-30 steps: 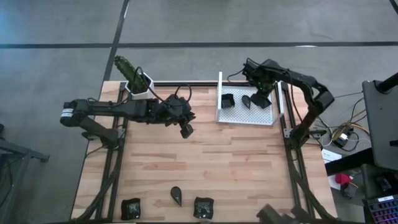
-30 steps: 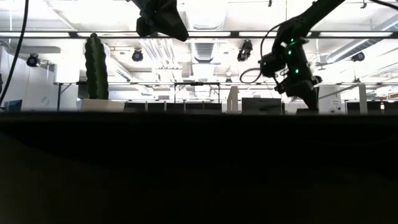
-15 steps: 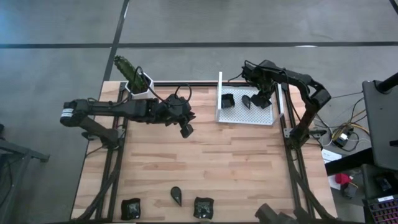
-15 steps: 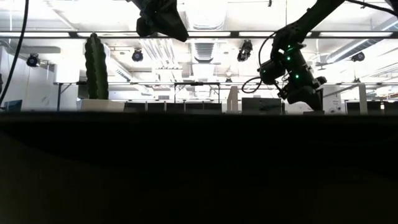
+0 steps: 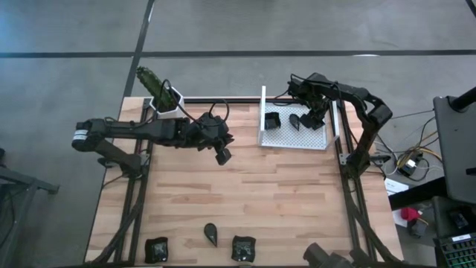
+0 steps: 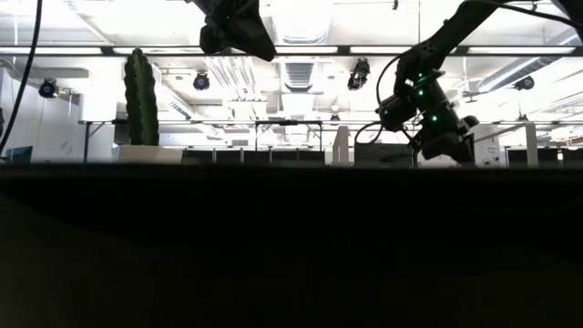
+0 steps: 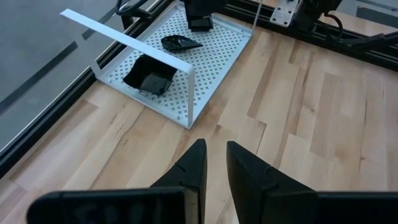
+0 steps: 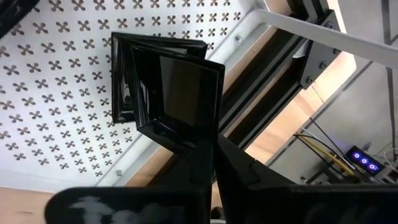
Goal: Pick & Place Mini shaped plates
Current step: Stack the black square plate on top of the other black square plates on the shelf
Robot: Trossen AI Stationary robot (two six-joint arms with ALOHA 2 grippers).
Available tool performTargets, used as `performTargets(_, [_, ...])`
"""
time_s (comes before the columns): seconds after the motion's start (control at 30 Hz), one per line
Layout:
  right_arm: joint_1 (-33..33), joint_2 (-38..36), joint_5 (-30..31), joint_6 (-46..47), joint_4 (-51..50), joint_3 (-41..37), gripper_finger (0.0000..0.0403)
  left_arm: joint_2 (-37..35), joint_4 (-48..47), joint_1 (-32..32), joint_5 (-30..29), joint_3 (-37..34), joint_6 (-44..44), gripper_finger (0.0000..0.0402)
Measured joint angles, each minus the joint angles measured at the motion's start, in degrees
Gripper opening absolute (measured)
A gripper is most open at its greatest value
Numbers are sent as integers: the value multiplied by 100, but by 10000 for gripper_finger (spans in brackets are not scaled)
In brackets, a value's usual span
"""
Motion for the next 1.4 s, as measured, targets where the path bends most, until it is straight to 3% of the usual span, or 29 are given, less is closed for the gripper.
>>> performTargets(0.27, [0, -5, -7, -23, -35, 0, 15, 0, 0, -2, 1, 0, 6, 55])
performTargets(0.77, [2, -8, -113, -130, -26, 0, 87, 0, -2, -2, 1, 0, 7, 55])
performTargets(1.03, [2, -8, -421, 37, 130, 36, 78, 0, -4, -2, 1, 0, 17, 55])
performTargets(1.2, [0, -10, -983, 271, 475, 350, 67, 0, -4, -2, 1, 0, 20, 55])
performTargets(1.4, [-17, -1, -1142, 423, 992, 701, 72, 0, -4, 2, 3, 0, 20, 55])
